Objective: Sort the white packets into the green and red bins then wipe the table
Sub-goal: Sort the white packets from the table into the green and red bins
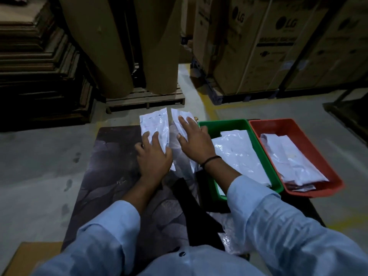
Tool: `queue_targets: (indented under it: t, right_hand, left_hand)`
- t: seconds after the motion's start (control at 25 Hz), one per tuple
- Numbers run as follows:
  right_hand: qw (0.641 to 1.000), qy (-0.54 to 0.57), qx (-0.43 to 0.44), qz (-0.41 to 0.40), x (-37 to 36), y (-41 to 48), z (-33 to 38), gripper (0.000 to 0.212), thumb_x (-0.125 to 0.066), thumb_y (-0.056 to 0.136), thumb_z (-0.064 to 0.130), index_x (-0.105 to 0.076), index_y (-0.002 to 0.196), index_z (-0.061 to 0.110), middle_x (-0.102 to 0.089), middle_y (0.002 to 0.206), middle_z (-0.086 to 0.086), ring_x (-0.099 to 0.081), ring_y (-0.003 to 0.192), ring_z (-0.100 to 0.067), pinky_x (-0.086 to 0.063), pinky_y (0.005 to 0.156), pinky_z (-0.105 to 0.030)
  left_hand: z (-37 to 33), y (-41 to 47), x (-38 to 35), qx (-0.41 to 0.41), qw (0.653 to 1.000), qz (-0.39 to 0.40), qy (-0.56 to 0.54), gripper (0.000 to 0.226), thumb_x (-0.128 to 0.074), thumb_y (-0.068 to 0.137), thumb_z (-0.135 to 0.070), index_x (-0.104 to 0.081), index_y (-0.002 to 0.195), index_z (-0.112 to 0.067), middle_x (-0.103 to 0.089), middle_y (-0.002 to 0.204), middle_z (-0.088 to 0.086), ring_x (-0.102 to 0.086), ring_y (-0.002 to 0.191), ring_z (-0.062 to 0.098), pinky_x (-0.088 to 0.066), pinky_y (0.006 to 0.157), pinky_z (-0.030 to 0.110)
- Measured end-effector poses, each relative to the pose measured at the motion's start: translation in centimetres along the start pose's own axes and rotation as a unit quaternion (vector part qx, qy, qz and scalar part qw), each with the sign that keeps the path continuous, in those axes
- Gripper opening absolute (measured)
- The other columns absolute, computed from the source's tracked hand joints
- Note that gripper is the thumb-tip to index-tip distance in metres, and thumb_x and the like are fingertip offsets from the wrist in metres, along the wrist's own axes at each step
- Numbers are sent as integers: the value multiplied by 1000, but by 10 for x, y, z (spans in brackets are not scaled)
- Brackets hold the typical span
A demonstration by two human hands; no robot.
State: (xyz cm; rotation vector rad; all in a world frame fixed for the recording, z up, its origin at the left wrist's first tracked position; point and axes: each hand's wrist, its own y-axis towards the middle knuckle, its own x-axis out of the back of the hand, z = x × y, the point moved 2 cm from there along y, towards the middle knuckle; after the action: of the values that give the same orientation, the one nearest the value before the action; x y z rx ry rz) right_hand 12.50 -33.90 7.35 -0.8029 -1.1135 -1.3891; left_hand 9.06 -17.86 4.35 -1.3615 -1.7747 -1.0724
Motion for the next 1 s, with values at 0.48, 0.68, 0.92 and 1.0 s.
queue_targets:
  t: [0.48, 0.68, 0.92, 1.0]
  right_hand:
    - [995, -76, -47, -54, 78, -41, -157, 63, -40, 95, 52, -25, 155, 38, -33, 160, -3, -45, 120, -43, -40, 103, -51]
    - [989, -83, -102, -72, 113, -70, -266, 62, -50, 95, 45, -32, 154, 35, -35, 159, -5, -45, 114, -43, -42, 99, -50]
    - [983, -128, -134, -10, 130, -100, -368, 66, -49, 96, 45, -26, 156, 31, -29, 161, -8, -36, 130, -44, -34, 105, -53]
    - [977, -147, -156, 16, 124, -105, -380, 68, -47, 96, 47, -25, 157, 26, -26, 162, -11, -30, 136, -43, -30, 105, -53]
  left_hand:
    - [-157, -9, -40, -68, 997, 25, -33, 64, -53, 89, -43, -39, 148, -23, -26, 158, 8, -33, 127, 40, -47, 96, 51]
    - [-241, -38, -75, -78, 995, 46, -29, 65, -49, 89, -46, -39, 148, -23, -25, 159, 8, -33, 125, 39, -46, 97, 50]
    - [-330, -69, -109, -51, 997, 51, 0, 63, -52, 92, -48, -38, 148, -24, -22, 159, 6, -31, 127, 36, -45, 98, 51]
    - [-351, -78, -119, -34, 998, 51, 12, 63, -51, 92, -49, -37, 148, -24, -22, 161, 7, -31, 130, 36, -44, 100, 50]
